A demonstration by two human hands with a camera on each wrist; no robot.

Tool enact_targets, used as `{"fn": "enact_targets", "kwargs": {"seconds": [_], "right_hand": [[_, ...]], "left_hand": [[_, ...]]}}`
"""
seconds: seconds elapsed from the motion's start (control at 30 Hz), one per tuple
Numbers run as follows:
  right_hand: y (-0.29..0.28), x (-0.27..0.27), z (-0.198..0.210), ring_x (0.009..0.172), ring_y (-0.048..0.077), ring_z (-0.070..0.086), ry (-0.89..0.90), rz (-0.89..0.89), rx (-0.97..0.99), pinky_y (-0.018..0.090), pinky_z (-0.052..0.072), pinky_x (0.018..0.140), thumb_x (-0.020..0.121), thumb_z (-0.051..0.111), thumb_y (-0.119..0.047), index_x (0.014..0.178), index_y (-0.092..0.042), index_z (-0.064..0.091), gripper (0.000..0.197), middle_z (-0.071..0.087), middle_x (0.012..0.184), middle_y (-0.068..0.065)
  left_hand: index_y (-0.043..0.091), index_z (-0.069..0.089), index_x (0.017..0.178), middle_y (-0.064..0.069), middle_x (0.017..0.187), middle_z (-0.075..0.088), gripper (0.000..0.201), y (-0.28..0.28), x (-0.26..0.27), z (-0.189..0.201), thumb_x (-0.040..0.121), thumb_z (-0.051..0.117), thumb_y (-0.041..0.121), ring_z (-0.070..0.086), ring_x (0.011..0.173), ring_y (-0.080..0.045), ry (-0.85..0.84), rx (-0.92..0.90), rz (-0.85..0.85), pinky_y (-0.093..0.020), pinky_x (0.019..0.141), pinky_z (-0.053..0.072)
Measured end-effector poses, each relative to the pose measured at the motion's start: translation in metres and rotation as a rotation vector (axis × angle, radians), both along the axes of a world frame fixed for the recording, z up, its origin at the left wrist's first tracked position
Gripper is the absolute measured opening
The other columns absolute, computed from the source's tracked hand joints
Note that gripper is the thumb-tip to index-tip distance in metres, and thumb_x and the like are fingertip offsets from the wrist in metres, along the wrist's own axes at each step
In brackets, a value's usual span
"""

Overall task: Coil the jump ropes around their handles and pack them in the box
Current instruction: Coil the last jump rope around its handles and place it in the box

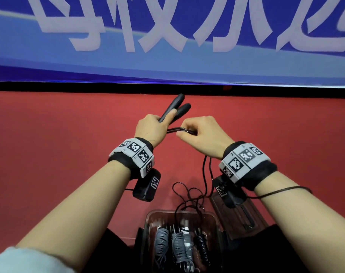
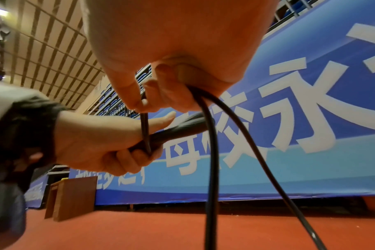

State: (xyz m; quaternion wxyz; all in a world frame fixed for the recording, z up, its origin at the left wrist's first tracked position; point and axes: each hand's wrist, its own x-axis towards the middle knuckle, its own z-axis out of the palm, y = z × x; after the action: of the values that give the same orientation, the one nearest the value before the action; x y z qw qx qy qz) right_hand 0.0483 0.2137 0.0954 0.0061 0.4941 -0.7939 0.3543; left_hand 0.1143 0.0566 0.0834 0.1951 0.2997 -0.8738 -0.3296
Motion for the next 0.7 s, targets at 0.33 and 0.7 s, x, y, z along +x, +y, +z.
{"fn": "enact_targets", "kwargs": {"seconds": [0.33, 0.7], "right_hand": [[0.003, -0.016, 0.007, 0.067, 0.009, 0.056, -0.005, -0.132, 0.044, 0.032, 0.045, 0.067, 0.077, 0.068, -0.051, 0.064, -0.036, 0.063, 0.021, 0.061, 0.062, -0.013], [0.025, -0.031, 0.020, 0.051, 0.007, 0.042, -0.092, -0.066, 0.093, 0.026, 0.036, 0.056, 0.067, 0.081, -0.053, 0.058, -0.018, 0.057, 0.043, 0.050, 0.050, -0.011]], "left_hand": [[0.007, 0.068, 0.075, -0.017, 0.077, 0.064, 0.076, 0.004, 0.002, -0.014, 0.100, 0.018, 0.059, 0.060, 0.081, -0.037, -0.169, -0.214, -0.158, -0.038, 0.078, 0.045], [0.010, 0.064, 0.062, -0.001, 0.058, 0.058, 0.075, 0.011, 0.024, 0.000, 0.092, 0.029, 0.069, 0.048, 0.049, -0.013, -0.180, -0.089, -0.465, -0.029, 0.058, 0.038]]}}
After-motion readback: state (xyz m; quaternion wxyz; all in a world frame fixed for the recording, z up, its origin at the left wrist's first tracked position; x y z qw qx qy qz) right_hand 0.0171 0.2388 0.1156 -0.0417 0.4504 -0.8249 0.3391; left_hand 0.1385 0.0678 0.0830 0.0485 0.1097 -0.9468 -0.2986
